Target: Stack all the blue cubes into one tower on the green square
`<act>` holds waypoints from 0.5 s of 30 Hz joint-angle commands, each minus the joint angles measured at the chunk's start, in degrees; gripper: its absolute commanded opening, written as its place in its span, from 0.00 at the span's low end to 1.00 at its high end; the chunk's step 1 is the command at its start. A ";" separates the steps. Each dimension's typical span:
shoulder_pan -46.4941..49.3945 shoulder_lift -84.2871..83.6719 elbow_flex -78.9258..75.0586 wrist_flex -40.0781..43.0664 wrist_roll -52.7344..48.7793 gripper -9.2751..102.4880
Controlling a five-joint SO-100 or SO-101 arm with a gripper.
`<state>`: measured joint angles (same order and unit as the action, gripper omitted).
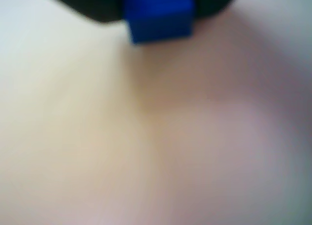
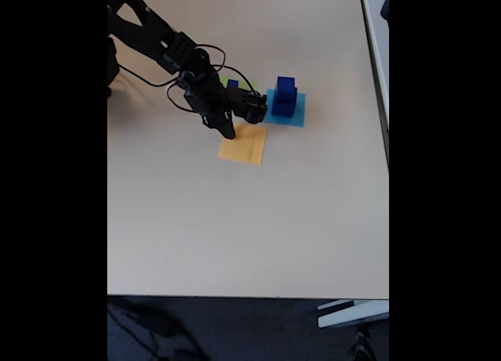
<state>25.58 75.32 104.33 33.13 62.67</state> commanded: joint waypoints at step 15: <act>-1.23 13.97 -2.90 5.54 2.20 0.13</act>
<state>25.22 83.67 104.24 37.44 63.28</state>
